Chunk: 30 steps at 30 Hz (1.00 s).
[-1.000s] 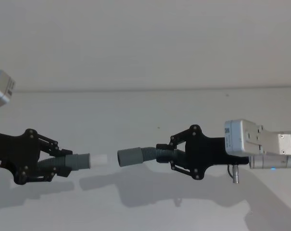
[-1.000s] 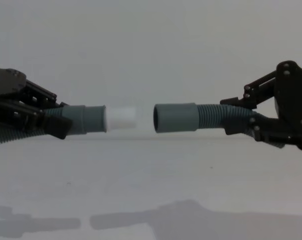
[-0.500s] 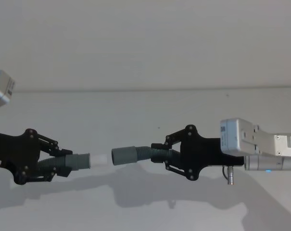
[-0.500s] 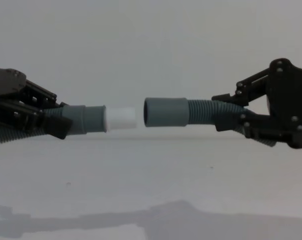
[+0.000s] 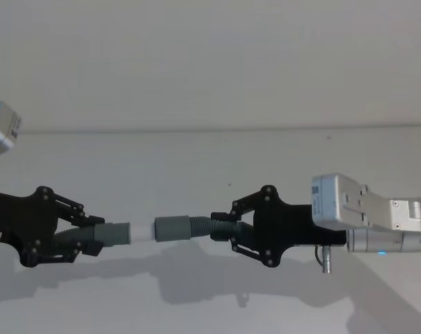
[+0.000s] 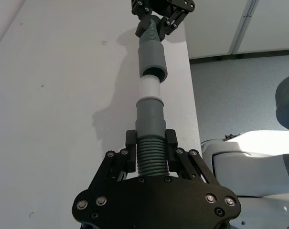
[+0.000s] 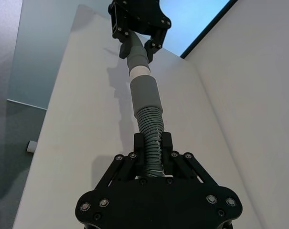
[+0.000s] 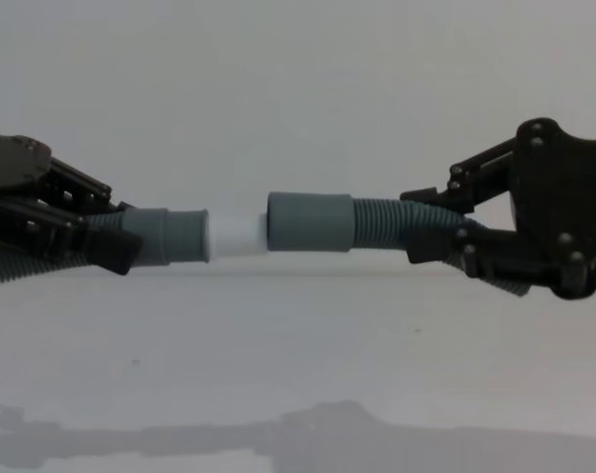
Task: Use both hands to pick up one end of the pipe from the table, align the ends, and insert them.
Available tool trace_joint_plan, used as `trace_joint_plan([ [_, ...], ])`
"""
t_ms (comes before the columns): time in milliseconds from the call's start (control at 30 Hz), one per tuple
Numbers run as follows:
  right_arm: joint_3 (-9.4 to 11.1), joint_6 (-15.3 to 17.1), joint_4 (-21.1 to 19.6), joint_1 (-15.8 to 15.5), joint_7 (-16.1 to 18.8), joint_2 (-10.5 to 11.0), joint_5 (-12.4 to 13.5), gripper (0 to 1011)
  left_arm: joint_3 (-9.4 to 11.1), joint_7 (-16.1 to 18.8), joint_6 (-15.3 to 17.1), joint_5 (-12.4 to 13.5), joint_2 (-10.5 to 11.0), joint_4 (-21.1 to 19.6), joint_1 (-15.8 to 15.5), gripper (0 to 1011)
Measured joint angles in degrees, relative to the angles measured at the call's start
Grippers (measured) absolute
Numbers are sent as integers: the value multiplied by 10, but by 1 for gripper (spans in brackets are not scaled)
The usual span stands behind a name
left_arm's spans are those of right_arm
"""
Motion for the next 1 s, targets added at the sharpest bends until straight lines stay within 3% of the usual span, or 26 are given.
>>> trace_joint_plan([
  [1000, -22, 1, -1, 9, 9, 10, 7, 186, 0, 0, 0, 0, 0, 0, 0, 325],
])
